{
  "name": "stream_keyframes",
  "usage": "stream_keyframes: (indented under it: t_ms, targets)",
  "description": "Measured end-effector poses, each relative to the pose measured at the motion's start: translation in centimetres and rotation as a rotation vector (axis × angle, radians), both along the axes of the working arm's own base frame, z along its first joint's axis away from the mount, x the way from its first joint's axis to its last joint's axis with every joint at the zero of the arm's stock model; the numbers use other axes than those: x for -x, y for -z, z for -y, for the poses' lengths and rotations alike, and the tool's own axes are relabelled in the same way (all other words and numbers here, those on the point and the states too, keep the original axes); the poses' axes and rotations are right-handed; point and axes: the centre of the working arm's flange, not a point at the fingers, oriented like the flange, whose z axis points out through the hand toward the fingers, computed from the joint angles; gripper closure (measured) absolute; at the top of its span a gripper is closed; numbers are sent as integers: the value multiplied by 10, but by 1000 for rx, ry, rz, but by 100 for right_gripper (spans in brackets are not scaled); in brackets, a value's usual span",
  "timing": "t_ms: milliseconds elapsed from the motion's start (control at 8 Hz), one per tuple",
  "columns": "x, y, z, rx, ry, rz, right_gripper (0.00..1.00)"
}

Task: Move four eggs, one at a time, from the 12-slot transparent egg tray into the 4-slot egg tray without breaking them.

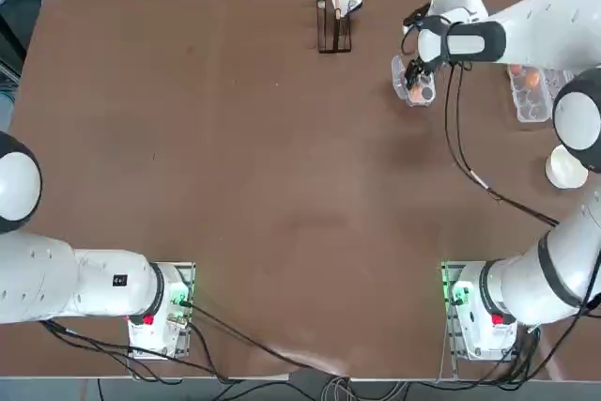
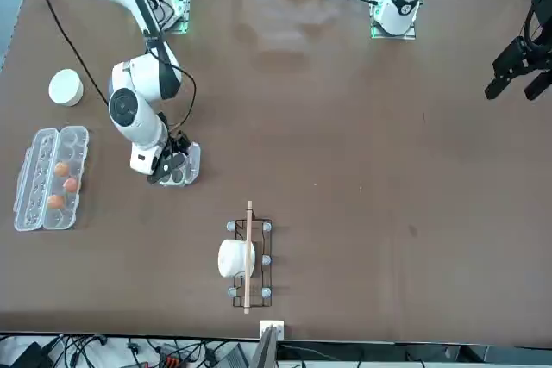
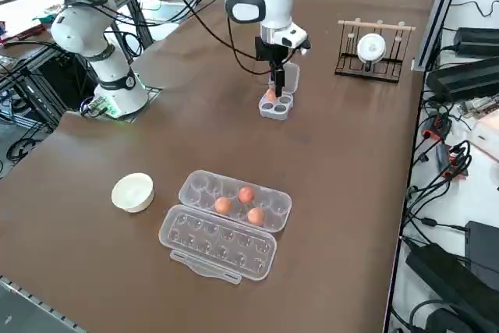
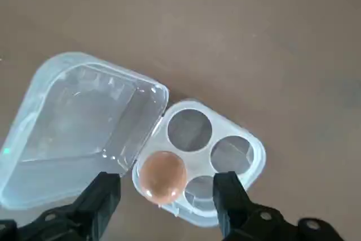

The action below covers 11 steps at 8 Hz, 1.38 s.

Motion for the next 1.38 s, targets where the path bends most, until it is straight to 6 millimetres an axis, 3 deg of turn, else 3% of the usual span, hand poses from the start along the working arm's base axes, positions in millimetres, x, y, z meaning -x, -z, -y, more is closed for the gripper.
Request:
stream_keyframes:
  t_ms: [125, 250, 375, 625, 875, 1000, 1375]
  targets:
    - [-11, -23, 13, 13, 4, -35, 0]
    - [-23, -46, 43, 13, -27, -56, 0]
    - [-34, -61, 85, 0, -95, -55, 0]
    - [-42, -69, 174, -25, -268, -46, 0]
    - [-44, -67, 241, -31, -462, 1, 0]
    - [-46, -57, 270, -22, -548, 31, 0]
    - [-58, -18, 328, -21, -754, 39, 0]
